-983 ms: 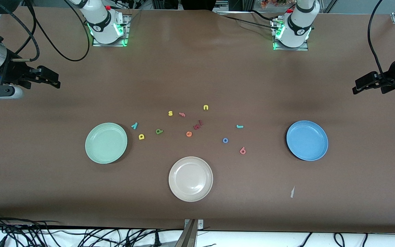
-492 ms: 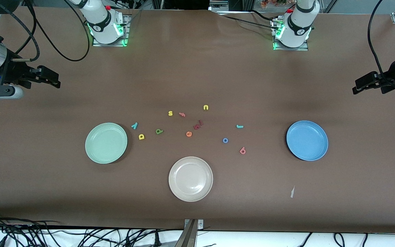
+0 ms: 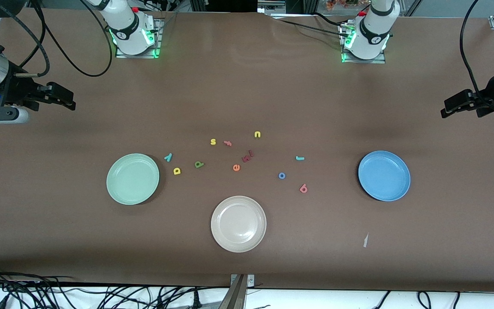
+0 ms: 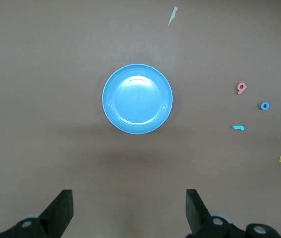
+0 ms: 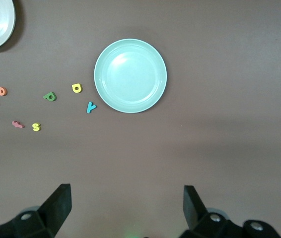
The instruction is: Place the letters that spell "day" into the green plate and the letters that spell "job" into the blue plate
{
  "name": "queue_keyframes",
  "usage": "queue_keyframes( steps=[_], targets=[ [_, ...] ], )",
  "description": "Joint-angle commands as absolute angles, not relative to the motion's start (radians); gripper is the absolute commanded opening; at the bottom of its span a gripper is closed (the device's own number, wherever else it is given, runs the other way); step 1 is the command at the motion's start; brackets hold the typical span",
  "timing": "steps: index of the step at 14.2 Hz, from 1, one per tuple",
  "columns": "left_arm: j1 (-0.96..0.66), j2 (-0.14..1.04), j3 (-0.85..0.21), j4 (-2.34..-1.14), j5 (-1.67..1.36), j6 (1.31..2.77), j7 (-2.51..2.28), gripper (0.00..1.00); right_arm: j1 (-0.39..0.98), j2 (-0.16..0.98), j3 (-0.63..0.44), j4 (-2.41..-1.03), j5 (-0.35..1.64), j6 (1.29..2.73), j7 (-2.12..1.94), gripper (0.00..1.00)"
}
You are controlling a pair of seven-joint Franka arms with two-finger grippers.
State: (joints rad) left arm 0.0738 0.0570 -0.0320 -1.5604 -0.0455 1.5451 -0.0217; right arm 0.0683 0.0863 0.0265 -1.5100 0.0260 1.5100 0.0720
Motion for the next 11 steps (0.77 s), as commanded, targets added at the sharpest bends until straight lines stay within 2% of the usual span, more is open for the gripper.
queue_keyframes(
  steps=[1,11],
  targets=[
    [0.078,0.052,-0.038,-1.555,-0.028,1.534,-0.017,1.0,0.064,0.084,0.031,-1.497,0.038,1.493,0.069,1.0],
    [0.078,0.052,-0.038,-1.555,-0.028,1.534,-0.017,1.0,0.066,0.072,0.038,-1.502,0.041,1.489,0.069,1.0]
  ],
)
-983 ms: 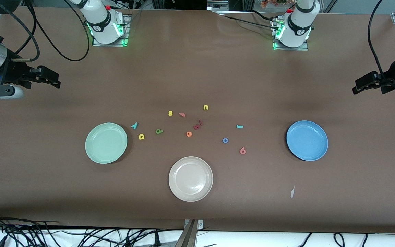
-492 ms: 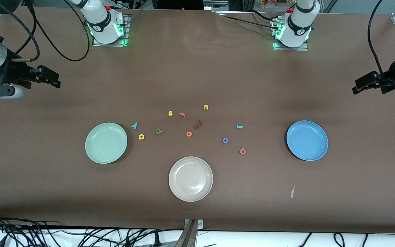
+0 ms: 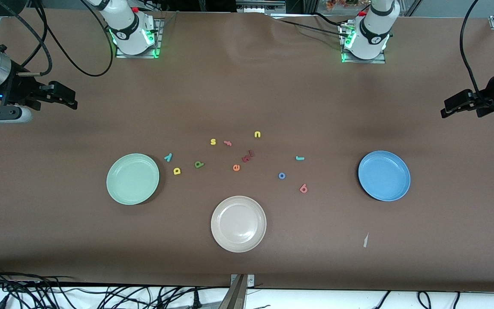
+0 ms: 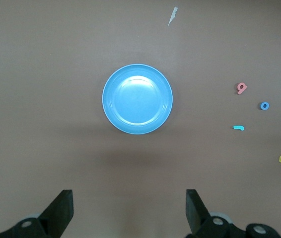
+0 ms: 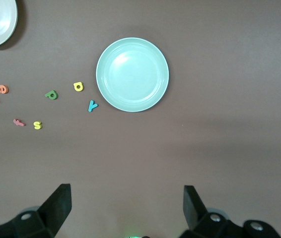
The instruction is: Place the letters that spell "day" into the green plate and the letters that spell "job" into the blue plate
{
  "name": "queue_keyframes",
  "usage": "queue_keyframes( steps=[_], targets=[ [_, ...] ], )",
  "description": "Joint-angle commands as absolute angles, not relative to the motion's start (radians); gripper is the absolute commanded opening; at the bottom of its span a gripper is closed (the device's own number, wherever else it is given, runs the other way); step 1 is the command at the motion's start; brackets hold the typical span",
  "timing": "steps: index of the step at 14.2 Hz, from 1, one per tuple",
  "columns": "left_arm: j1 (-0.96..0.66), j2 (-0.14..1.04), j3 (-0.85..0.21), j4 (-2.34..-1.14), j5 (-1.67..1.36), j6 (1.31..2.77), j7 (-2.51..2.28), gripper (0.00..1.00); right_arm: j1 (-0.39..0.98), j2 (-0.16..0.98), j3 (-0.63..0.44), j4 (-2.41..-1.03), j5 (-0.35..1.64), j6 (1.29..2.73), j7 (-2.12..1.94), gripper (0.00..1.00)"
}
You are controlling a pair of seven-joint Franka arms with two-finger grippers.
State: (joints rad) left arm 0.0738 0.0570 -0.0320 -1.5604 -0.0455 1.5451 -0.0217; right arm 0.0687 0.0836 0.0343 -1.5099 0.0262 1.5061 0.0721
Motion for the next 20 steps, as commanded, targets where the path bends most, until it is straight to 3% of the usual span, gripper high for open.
queue_keyframes(
  steps=[1,20],
  targets=[
    [0.08,0.052,-0.038,-1.555,-0.028,1.535,-0.018,1.0,0.066,0.069,0.038,-1.502,0.041,1.488,0.069,1.0],
    [0.084,0.054,-0.038,-1.555,-0.029,1.536,-0.017,1.0,0.075,0.084,0.035,-1.505,0.04,1.546,0.051,1.0]
  ],
)
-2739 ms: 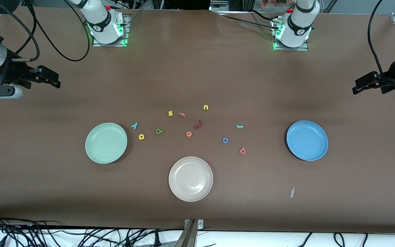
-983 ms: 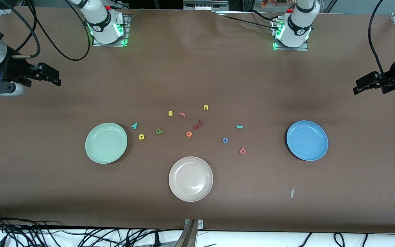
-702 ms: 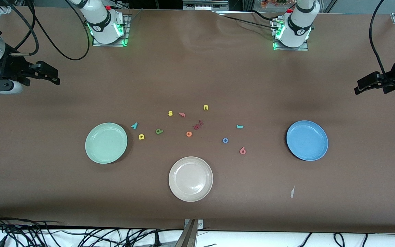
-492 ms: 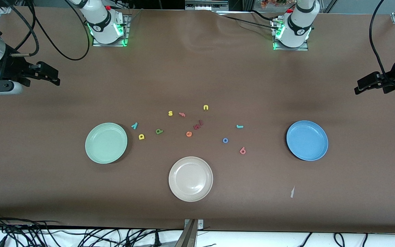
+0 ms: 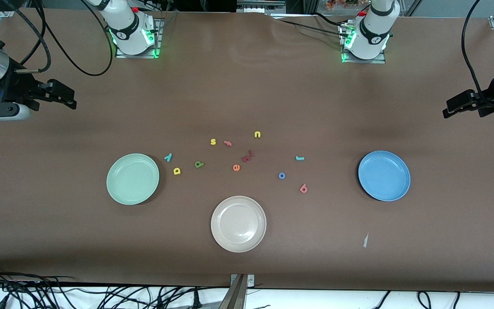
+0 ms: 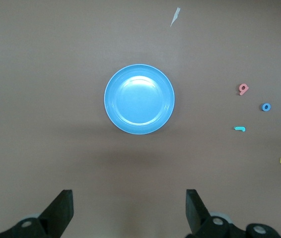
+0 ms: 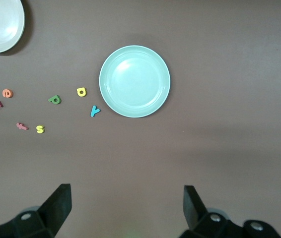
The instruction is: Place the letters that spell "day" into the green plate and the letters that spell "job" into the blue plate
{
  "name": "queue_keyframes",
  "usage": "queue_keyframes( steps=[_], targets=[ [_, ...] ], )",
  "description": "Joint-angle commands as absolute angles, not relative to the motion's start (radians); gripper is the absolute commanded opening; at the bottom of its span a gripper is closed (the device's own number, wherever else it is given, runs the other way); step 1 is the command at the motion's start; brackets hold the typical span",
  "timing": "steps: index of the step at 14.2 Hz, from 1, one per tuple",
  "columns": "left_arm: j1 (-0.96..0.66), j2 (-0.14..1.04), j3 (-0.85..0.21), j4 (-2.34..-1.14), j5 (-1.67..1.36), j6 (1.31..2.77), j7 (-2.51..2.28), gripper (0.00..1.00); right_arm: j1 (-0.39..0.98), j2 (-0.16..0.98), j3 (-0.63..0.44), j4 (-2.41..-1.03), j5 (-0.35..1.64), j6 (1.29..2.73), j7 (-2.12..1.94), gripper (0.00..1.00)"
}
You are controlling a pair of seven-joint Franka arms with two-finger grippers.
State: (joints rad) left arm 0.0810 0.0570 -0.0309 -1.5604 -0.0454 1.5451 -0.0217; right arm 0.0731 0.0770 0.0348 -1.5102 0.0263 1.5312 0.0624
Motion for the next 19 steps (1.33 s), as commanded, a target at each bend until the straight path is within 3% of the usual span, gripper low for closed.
queue_keyframes(
  steps=[1,5,10,12,19],
  targets=[
    [0.084,0.054,-0.038,-1.557,-0.028,1.536,-0.017,1.0,0.075,0.095,0.035,-1.505,0.038,1.548,0.051,1.0],
    [0.08,0.063,-0.038,-1.555,-0.028,1.549,-0.02,1.0,0.074,0.181,0.035,-1.496,0.041,1.548,0.052,1.0],
    [0.066,0.236,-0.044,-1.551,-0.052,1.692,-0.028,1.0,0.08,0.201,0.038,-1.505,0.061,1.601,0.048,1.0],
    [0.052,0.328,-0.044,-1.551,-0.052,1.77,-0.028,1.0,0.083,0.196,0.043,-1.584,0.061,1.714,0.051,1.0],
    [-0.129,0.509,-0.057,-1.552,-0.192,2.034,-0.06,1.0,0.084,0.233,0.231,-1.79,-0.014,2.051,0.364,1.0]
  ],
)
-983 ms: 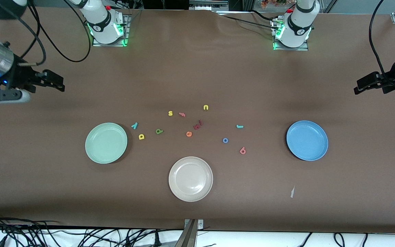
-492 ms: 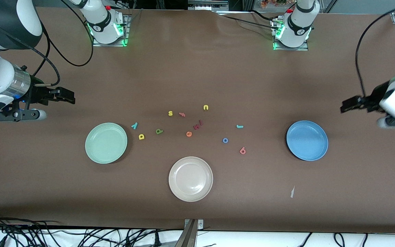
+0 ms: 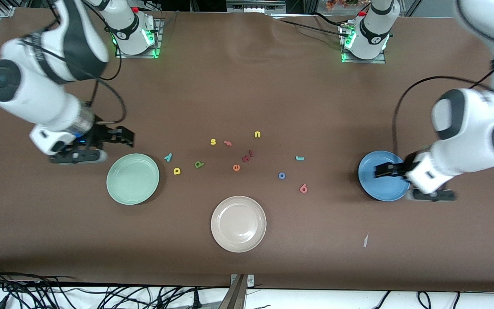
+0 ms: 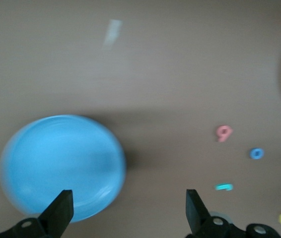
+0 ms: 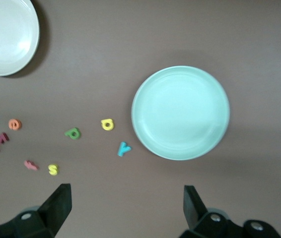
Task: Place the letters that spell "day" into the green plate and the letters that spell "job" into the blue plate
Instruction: 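Move the left gripper toward the pink 9 while the right gripper reaches letters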
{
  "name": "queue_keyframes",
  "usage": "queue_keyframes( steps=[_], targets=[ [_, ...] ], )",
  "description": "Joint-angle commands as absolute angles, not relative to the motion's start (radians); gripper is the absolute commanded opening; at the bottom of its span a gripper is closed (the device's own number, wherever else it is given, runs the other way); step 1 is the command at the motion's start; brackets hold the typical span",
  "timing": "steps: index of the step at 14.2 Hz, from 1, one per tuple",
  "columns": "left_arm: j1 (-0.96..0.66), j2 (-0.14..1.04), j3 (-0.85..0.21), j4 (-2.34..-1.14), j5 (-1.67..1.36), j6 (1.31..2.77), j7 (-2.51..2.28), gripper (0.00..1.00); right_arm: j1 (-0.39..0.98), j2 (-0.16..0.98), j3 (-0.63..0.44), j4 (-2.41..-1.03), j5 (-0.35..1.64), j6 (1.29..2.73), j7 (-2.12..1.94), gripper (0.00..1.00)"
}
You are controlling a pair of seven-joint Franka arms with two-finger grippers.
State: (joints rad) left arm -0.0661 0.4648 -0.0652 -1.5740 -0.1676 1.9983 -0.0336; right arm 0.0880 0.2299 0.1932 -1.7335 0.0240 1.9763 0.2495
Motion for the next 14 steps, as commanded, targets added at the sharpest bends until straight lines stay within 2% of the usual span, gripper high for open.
queue_keyframes(
  steps=[1,5,7,10,14],
  targets=[
    [-0.164,0.528,-0.057,-1.552,-0.192,2.061,-0.075,1.0,0.093,0.259,0.245,-1.807,-0.017,2.096,0.439,1.0],
    [-0.279,0.635,-0.052,-1.552,-0.179,2.248,-0.147,1.0,0.185,0.398,0.249,-1.835,-0.095,2.282,0.732,1.0],
    [-0.307,0.681,-0.049,-1.552,-0.125,2.287,-0.147,1.0,0.215,0.46,0.249,-1.847,-0.133,2.373,0.827,1.0],
    [-0.328,0.745,-0.051,-1.484,0.023,2.289,-0.176,1.0,0.212,0.466,0.244,-1.934,-0.137,2.472,0.827,1.0],
    [-0.374,0.857,-0.048,-1.381,0.028,2.287,-0.187,1.0,0.18,0.44,0.239,-2.069,-0.14,2.597,0.796,1.0]
  ],
)
